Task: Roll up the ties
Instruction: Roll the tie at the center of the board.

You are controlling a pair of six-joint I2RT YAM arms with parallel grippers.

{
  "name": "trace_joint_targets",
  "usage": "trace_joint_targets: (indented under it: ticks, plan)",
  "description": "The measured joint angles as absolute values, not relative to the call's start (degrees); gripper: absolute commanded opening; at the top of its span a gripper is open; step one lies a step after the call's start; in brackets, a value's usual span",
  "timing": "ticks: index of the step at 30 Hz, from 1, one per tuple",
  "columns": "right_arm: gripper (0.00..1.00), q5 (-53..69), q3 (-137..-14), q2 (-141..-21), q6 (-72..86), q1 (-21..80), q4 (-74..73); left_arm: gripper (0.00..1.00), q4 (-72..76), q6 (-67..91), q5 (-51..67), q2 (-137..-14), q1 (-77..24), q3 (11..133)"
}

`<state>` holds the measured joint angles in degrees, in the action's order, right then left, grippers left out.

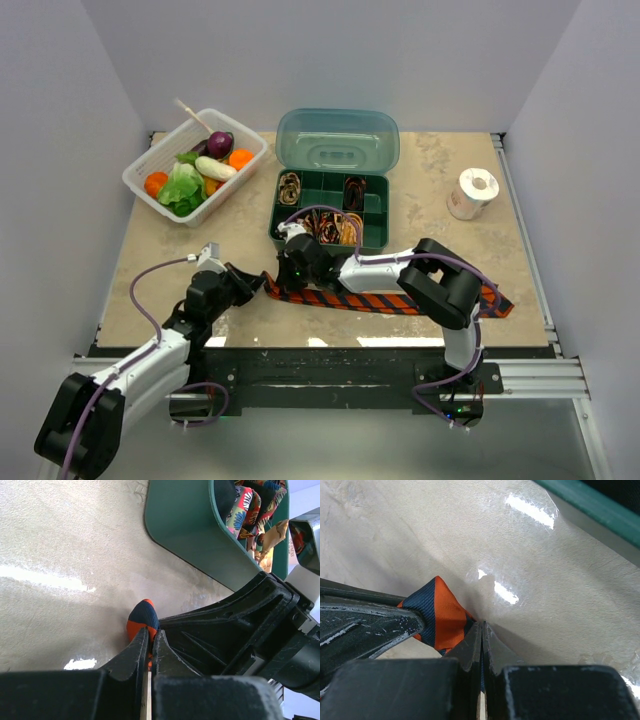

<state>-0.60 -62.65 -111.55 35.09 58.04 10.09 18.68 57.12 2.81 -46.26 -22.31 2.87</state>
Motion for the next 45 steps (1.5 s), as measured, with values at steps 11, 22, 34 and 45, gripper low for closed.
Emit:
trace_joint_targets:
  ticks: [11,22,34,45]
  plan:
    - [0.0,-0.8,-63.0,-106.9,34.9,58.0,6.7,0.0,16.6,54.7,2.2,-42.8,-22.3,2.9]
    - [0.0,-1.0,-61.9,-104.7,34.9,58.1,6.4,0.0,16.4,52.4,-0.9,-45.4,-25.2,2.9]
    - [0.0,-1.8,-61.8,-105.5,34.7,58.1,3.9,0.0,8.7,48.2,-4.8,-44.6,-25.9,5.9]
    - [0.0,1.1,-62.0,-109.0,34.8,58.2,4.4,0.0,6.2,46.7,-5.8,-44.8,-26.3,7.1]
